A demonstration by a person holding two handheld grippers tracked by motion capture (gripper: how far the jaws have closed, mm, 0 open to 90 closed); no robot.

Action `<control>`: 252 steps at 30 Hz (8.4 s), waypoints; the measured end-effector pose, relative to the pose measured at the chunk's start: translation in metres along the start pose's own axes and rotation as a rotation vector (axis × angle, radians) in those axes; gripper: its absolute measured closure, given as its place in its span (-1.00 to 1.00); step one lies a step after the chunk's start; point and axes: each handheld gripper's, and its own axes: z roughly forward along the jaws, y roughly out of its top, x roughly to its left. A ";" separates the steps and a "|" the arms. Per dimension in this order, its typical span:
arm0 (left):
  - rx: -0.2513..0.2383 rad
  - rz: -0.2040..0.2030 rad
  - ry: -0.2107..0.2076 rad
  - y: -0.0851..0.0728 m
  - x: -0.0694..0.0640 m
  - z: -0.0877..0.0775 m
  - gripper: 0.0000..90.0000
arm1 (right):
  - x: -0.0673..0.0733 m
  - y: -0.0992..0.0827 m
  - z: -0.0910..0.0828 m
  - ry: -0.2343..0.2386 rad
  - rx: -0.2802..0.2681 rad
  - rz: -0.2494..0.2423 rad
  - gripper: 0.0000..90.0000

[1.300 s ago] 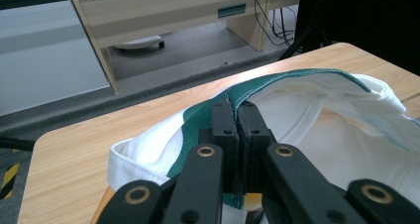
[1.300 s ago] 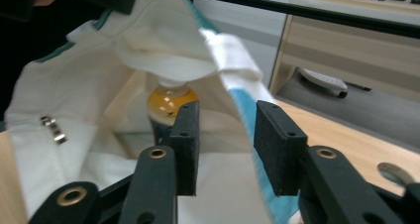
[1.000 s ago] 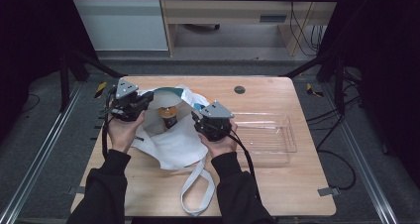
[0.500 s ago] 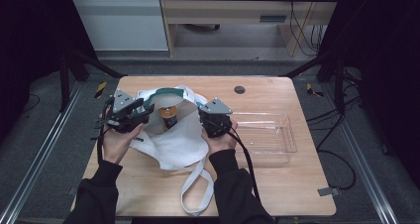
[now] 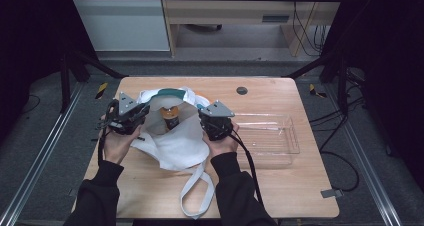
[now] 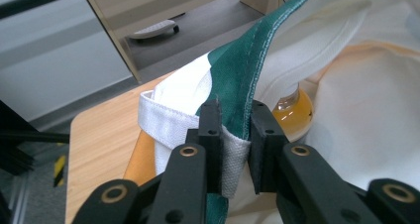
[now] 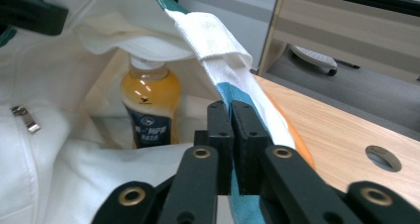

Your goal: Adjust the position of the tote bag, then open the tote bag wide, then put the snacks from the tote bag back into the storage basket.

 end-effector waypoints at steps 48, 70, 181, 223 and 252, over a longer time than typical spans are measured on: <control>-0.050 -0.118 -0.008 0.020 0.006 0.001 0.78 | 0.076 -0.112 0.050 0.211 0.301 -0.001 1.00; 0.040 -0.188 0.062 0.030 0.022 0.087 0.79 | 0.080 -0.113 0.050 0.191 0.303 -0.006 1.00; -0.002 -0.122 -0.123 -0.066 -0.008 -0.015 -0.26 | -0.061 -0.091 -0.082 0.178 0.020 0.118 -0.59; -0.104 -0.116 -0.118 -0.010 -0.026 0.025 -0.18 | -0.104 -0.135 -0.145 0.102 0.063 0.124 -0.51; -0.073 -0.131 -0.060 -0.002 -0.030 0.062 0.08 | -0.101 -0.144 -0.152 0.117 0.090 0.112 -0.55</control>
